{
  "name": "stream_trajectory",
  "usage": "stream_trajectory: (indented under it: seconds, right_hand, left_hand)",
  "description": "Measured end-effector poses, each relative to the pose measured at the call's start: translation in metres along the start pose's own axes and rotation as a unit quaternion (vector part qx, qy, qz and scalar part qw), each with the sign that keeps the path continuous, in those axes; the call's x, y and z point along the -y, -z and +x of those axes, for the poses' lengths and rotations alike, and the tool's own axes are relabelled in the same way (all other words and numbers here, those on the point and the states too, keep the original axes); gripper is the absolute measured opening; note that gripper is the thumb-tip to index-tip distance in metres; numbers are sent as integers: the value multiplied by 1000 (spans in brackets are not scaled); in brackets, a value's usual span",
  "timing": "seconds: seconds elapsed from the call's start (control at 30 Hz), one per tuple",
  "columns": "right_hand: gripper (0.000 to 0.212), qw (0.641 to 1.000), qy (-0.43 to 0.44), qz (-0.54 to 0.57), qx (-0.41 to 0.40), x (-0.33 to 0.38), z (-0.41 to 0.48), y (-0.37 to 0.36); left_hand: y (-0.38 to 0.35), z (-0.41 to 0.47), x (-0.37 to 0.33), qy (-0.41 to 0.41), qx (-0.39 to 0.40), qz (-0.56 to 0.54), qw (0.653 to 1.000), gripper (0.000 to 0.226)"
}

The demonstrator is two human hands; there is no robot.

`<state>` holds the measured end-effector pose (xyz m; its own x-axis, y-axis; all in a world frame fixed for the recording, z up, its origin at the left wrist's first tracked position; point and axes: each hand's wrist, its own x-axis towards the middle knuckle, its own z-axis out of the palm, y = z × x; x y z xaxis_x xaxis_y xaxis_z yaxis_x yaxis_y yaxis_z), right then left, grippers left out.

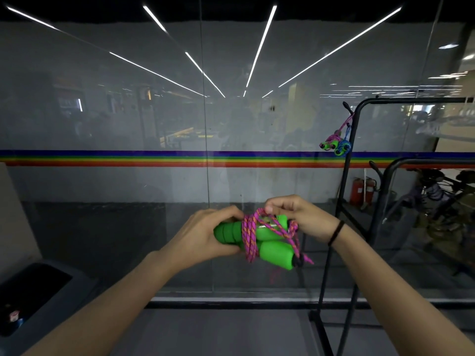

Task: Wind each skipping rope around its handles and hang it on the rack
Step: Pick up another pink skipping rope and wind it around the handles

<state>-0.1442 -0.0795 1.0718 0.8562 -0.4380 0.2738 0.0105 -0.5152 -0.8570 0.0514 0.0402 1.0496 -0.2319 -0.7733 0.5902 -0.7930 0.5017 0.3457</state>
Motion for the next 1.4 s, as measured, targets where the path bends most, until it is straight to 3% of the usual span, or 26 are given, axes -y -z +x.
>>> stream_trajectory:
  seconds: [0.1,0.23,0.37,0.47,0.53,0.63,0.77,0.83,1.0,1.13,1.27,1.4]
  right_hand:
    - [10,993,-8,106,-42,-15,0,-10]
    - [36,987,-86,123,-49,-17,3,-25]
    - [34,994,-101,44,1,-11,-4,-34]
    - [28,987,-105,-120,14,-2,-6,-37]
    - [27,958,-76,-276,25,8,-6,-36]
    - [24,906,-66,-414,65,16,-5,-35]
    - [24,881,-85,-453,106,18,-3,-35]
    - [25,882,-84,-449,112,20,-1,-34]
    - [21,902,-46,-409,128,24,10,-25]
    - [17,947,-40,-298,116,17,16,-16]
    - [2,980,-49,-161,107,-1,21,-6]
    - [5,994,-54,-36,90,-15,13,-2]
  left_hand:
    - [-8,3,-5,59,-65,-169,982,43]
    - [-14,10,-6,137,-168,-258,941,43]
    - [-15,13,0,209,-248,-248,913,38]
    - [-18,11,2,248,-257,-146,922,40]
    - [-18,9,1,262,-239,-53,934,43]
    - [-16,10,-1,251,-134,98,954,48]
    - [-18,12,1,217,9,263,940,55]
    - [-19,10,2,197,65,293,933,57]
    - [-20,7,-3,104,196,240,945,45]
    - [-18,5,-6,80,255,152,952,36]
    - [-17,2,-2,82,228,-5,970,34]
    - [-18,1,-3,132,154,-156,967,41]
